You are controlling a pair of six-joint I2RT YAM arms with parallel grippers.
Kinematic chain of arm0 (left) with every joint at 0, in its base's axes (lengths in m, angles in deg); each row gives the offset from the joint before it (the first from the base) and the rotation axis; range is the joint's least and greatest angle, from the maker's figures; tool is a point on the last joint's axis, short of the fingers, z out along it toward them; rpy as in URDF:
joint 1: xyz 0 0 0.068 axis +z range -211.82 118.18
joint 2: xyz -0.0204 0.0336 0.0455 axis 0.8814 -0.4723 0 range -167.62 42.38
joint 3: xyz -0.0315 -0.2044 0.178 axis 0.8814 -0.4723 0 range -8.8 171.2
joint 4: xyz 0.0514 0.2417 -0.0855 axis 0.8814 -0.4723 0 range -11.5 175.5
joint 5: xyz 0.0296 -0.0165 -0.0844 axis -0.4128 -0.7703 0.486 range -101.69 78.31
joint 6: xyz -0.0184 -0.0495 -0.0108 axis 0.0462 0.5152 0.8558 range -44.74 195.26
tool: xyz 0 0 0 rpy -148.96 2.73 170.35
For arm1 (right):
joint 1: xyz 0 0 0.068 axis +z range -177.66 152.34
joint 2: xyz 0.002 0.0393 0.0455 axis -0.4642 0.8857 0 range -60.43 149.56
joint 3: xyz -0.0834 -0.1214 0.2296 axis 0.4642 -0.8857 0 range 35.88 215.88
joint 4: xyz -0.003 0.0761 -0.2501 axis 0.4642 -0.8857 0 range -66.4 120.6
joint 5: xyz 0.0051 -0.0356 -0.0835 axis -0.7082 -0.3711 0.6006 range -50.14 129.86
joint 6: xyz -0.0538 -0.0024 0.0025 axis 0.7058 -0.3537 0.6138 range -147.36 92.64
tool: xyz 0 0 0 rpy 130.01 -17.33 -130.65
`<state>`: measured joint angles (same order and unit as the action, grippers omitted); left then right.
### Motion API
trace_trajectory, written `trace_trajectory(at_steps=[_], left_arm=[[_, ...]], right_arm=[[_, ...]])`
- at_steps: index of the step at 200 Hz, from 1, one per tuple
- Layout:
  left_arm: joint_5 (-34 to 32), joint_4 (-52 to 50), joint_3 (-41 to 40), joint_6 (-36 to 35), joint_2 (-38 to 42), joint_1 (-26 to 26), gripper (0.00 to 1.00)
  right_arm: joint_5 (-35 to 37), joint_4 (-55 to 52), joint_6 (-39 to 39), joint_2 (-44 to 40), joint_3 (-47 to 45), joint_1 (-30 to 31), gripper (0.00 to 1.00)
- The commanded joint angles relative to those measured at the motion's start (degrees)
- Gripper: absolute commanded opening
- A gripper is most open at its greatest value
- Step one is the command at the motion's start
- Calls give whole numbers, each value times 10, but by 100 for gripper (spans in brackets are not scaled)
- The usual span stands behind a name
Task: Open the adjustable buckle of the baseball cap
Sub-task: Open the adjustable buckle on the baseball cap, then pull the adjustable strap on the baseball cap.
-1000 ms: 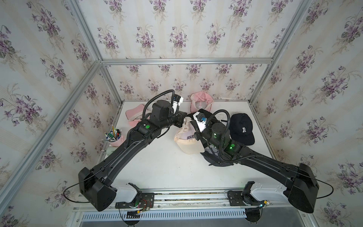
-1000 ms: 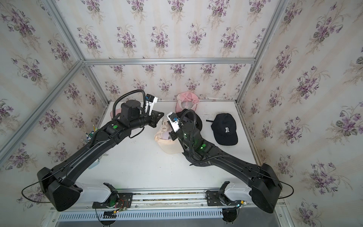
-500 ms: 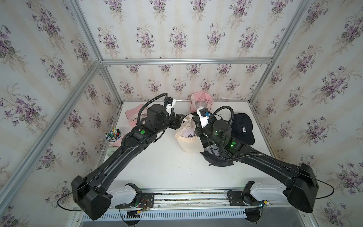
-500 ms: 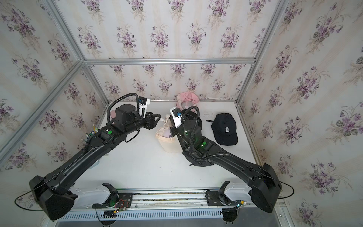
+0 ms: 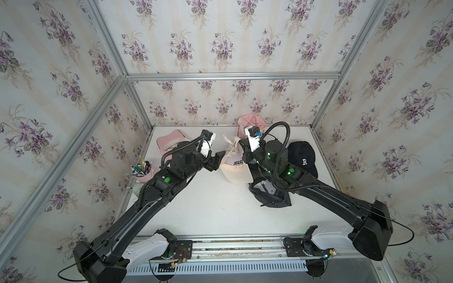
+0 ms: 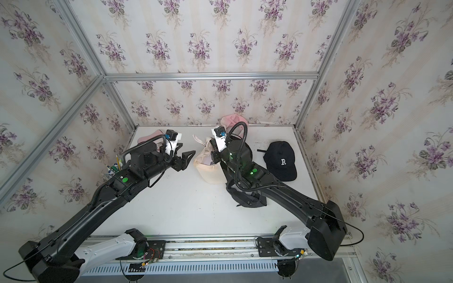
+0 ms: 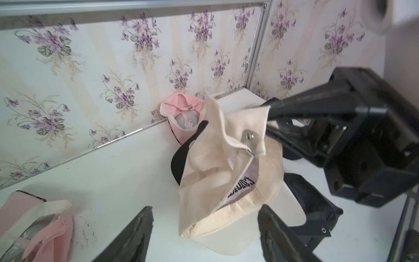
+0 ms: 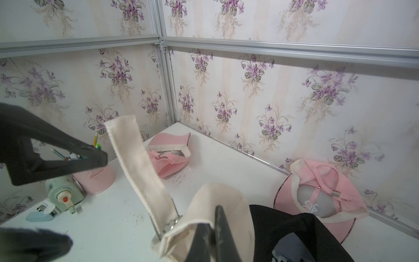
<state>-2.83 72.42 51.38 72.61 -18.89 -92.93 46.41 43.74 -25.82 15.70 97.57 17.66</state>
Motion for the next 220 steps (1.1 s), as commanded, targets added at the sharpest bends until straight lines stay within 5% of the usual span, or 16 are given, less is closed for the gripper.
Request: trace_trajectory(at_steps=[1,75,179,220], left_arm=[[38,39,-18,-38,-4,-6,73],[66,88,14,-72,-93,-21,64],[93,109,36,-53,-145,-21,14],[80,99,35,-38,-146,-23,11]], right_arm=[[-16,-2,4,-2,4,-1,0],[-22,-8,3,-11,-5,-2,0],[-4,16,-37,1,-5,-2,0],[16,71,-78,-2,-18,-2,0]])
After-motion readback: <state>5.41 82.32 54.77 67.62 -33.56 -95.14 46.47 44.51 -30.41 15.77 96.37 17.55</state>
